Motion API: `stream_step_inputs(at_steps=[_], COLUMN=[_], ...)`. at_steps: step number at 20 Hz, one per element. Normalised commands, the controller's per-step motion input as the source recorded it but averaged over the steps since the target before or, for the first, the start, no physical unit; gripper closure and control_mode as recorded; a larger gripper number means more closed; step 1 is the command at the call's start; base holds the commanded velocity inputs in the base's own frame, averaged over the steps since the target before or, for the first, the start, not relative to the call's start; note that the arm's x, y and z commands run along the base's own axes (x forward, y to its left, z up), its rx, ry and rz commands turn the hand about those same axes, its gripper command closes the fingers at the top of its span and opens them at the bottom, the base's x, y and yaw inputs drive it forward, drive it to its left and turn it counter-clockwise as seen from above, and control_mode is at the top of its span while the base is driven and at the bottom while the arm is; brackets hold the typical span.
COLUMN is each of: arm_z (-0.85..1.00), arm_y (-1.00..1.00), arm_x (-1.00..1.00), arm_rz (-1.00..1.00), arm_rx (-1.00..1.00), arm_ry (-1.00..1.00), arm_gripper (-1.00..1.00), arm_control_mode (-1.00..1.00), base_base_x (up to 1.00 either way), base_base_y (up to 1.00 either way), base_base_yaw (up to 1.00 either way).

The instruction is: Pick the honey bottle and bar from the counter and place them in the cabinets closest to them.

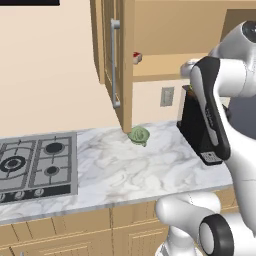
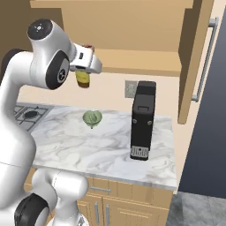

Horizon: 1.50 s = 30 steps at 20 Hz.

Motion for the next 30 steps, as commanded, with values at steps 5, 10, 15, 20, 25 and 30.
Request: stream_step_inputs(at_steps=[5, 10, 15, 20, 25, 30], arm_z=[0.37, 0.29, 0.14, 0.06, 0.09, 0.07], arm_y=[-0.01, 0.0, 0.04, 0.07, 0.02, 0.0], arm_x=[0.0, 0.01, 0.25, 0.46, 0.47, 0.43], arm_rz=[0.0, 0.0, 0.0, 0.0, 0.0, 0.0], arm_rx=[0.01, 0.0, -0.01, -0.02, 0.0, 0.0], arm_ry=[-0.19, -0.14, -0.03, 0.0, 0.0, 0.0], arm_gripper=[1.0, 1.0, 1.0, 1.0, 1.0, 1.0], arm_control_mode=[-1.0, -1.0, -1.0, -1.0, -1.0, -1.0], base_base_x=[0.0, 0.0, 0.0, 0.0, 0.0, 0.0], base_base_y=[0.0, 0.0, 0.0, 0.0, 0.0, 0.0], base_base_yaw=[0.0, 0.0, 0.0, 0.0, 0.0, 0.0])
